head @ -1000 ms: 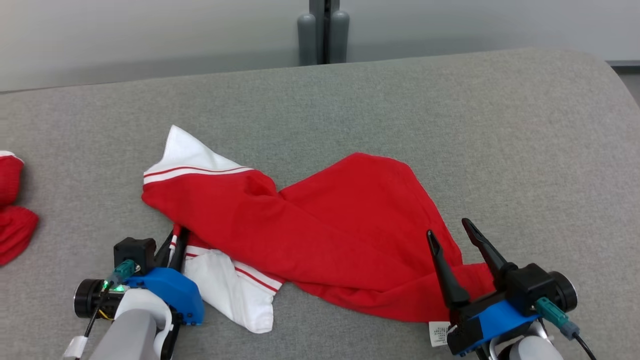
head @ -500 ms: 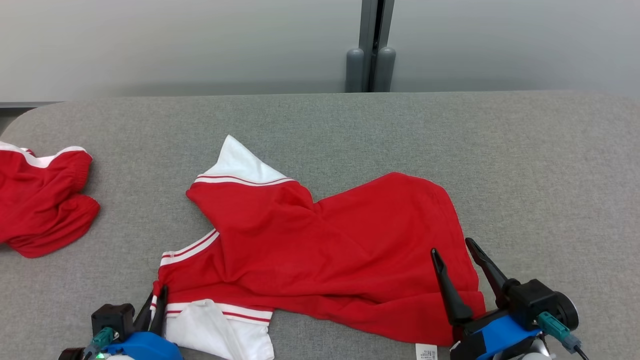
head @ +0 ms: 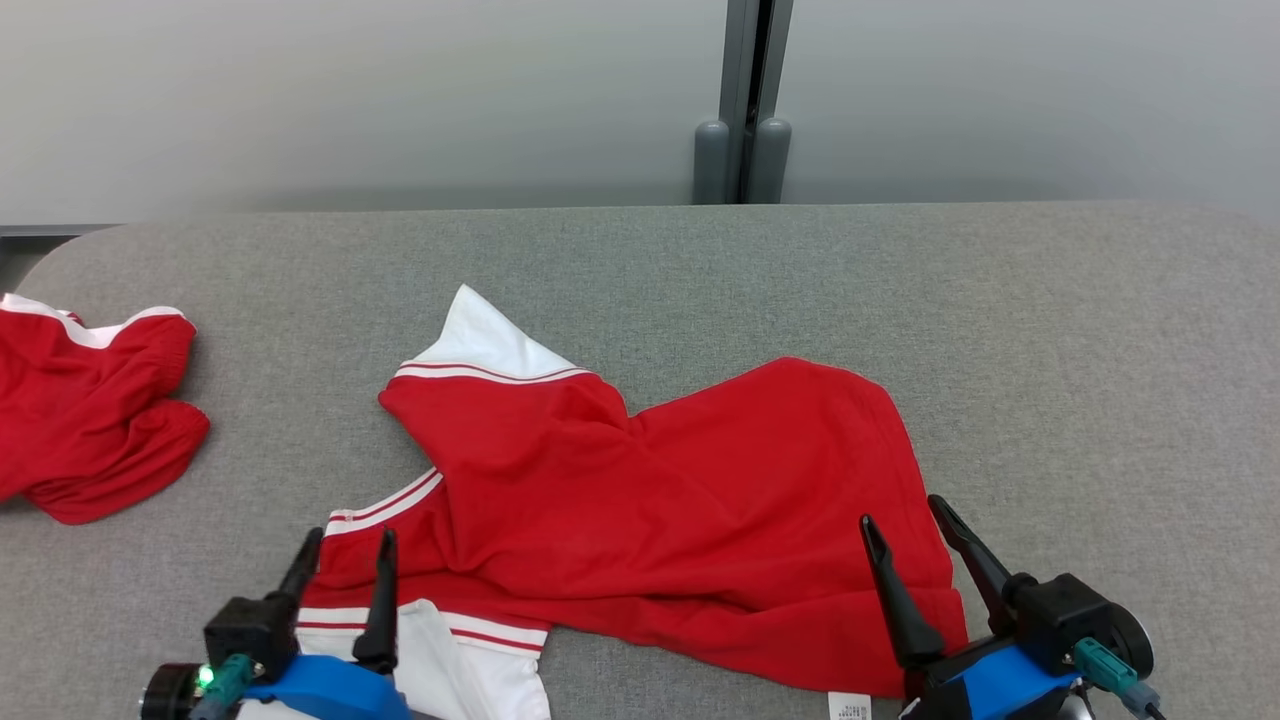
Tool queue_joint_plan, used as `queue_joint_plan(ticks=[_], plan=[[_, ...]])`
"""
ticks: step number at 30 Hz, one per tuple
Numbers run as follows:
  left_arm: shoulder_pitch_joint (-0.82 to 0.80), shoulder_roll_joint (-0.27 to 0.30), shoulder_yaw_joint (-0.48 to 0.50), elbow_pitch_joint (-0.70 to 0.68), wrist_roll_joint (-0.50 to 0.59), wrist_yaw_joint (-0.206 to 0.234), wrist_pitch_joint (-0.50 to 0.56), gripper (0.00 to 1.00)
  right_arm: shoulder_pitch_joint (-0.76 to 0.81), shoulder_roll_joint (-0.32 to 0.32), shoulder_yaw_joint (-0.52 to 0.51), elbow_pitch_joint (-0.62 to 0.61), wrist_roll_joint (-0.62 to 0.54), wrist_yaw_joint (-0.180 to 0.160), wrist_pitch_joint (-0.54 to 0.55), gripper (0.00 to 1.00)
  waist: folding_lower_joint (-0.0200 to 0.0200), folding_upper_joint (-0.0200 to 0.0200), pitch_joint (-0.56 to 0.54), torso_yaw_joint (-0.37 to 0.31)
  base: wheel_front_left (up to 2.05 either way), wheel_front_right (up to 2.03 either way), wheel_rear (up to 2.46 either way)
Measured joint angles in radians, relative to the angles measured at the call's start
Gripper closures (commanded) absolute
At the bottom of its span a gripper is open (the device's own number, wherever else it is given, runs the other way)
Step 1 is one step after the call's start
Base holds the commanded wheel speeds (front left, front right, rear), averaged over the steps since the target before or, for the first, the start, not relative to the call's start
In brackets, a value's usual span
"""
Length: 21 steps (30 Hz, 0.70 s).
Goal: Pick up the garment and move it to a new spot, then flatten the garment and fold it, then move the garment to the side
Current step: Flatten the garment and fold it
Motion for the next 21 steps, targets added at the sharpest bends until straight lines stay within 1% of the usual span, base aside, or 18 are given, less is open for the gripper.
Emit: queue_joint_plan(ticks=[5,8,11,15,21], plan=[[0.023,-0.021,-0.050,-0.008,0.012,-0.001,0.000,0.00,0.009,0.000,-0.001,0.001,0.001,0.000,0.000,0.00,0.0000,0.0000,-0.005,-0.003,0.00,0.00,0.00],[0.030,-0.028,-0.099,0.017,0.007,-0.001,0.000,0.00,0.009,0.000,0.000,0.002,0.001,0.000,0.000,0.00,0.0000,0.0000,-0.006,-0.006,0.00,0.00,0.00],[0.030,-0.025,-0.121,0.049,-0.006,-0.001,0.000,0.00,0.009,0.001,0.002,0.004,0.002,0.000,0.000,0.00,0.0001,0.0000,-0.006,-0.012,0.00,0.00,0.00],[0.023,-0.015,-0.128,0.114,-0.016,-0.001,0.000,0.00,0.009,0.001,0.002,0.004,0.003,0.000,0.000,0.00,0.0001,0.0000,-0.001,-0.022,0.00,0.00,0.00],[-0.001,-0.013,-0.119,0.164,-0.015,-0.001,0.000,0.00,0.006,0.000,-0.001,0.002,0.003,0.000,0.000,0.00,0.0002,0.0000,0.013,-0.028,0.00,0.00,0.00]])
